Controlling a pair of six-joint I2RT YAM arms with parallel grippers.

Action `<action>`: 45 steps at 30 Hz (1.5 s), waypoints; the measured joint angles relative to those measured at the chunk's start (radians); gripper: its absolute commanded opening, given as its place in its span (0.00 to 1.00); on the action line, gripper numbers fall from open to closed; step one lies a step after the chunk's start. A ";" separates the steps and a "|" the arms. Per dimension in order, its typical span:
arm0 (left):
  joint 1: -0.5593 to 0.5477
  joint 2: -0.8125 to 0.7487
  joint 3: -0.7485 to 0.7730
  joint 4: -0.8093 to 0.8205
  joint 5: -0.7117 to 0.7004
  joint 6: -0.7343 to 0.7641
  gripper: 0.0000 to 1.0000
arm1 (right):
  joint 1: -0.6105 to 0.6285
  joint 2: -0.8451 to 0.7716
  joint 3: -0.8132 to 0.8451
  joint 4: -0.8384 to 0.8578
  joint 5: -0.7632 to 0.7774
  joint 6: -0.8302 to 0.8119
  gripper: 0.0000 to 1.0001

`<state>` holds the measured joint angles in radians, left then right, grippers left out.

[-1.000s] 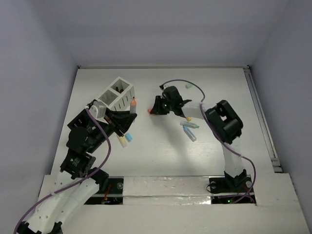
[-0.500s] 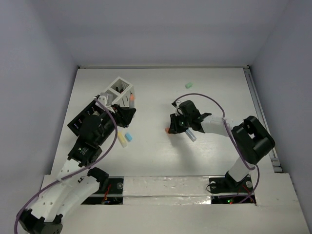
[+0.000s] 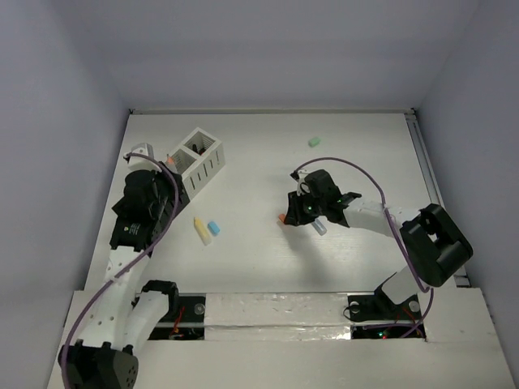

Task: Sort the stationery into containers
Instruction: Close the pen cap on the pen.

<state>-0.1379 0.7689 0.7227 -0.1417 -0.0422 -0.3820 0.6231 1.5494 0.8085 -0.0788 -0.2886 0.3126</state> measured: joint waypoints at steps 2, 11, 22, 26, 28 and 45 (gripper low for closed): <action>0.075 0.020 0.000 -0.013 0.040 0.009 0.00 | 0.000 0.000 -0.003 0.000 -0.002 0.000 0.32; 0.180 0.033 0.015 -0.019 0.126 0.071 0.00 | 0.002 0.000 -0.005 0.002 -0.020 0.000 0.33; 0.179 -0.002 -0.010 0.034 0.153 0.093 0.00 | 0.010 -0.008 -0.005 -0.029 -0.011 -0.006 0.37; 0.186 0.002 -0.024 0.039 0.164 0.093 0.00 | 0.014 -0.029 -0.005 -0.034 -0.006 -0.007 0.37; 0.188 0.002 -0.027 0.040 0.171 0.093 0.00 | 0.014 -0.037 -0.005 -0.034 -0.004 -0.007 0.38; 0.214 0.008 -0.029 0.072 0.227 0.092 0.00 | 0.014 -0.119 0.003 -0.058 0.005 -0.014 0.54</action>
<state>0.0765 0.7765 0.6937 -0.0700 0.1852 -0.2897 0.6373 1.4307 0.8112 -0.1364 -0.2832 0.2985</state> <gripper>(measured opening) 0.156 0.526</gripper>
